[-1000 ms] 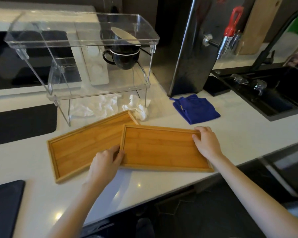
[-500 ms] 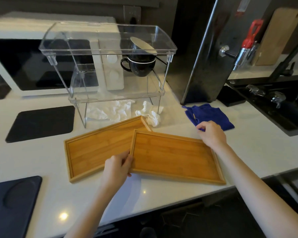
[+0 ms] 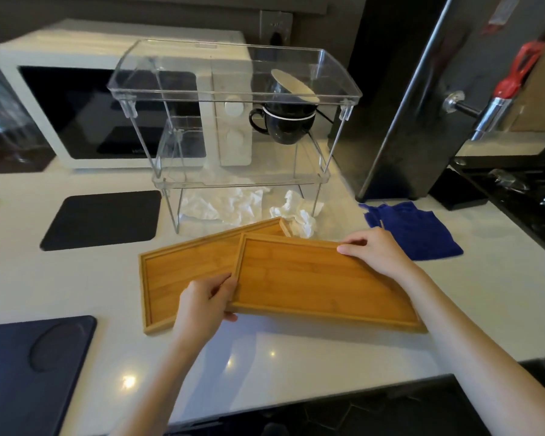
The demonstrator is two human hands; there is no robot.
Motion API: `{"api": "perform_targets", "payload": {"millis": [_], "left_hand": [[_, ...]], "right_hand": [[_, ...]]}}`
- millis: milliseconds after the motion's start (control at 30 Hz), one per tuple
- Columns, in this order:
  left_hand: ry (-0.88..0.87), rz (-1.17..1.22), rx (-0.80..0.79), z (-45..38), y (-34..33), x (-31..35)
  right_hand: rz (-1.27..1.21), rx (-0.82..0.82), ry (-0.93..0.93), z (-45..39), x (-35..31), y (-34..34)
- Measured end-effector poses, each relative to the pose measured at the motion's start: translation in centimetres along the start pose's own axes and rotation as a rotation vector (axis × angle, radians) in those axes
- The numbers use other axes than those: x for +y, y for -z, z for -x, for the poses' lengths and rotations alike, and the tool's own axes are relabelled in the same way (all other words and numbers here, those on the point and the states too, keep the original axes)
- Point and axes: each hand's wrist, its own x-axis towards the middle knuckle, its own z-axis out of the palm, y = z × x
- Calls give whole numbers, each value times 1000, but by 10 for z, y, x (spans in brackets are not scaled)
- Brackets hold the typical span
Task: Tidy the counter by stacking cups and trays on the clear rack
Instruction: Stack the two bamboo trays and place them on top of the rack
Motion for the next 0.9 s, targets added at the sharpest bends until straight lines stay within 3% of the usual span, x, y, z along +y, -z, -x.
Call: {"api": "perform_targets", "payload": {"millis": [300, 600, 900], "left_hand": [[143, 70, 193, -14, 57, -14], [122, -381, 366, -7, 86, -37], [201, -561, 395, -4, 84, -51]], "right_hand": [[61, -60, 180, -47, -62, -41], [36, -106, 271, -77, -94, -90], [59, -100, 290, -87, -96, -107]]}}
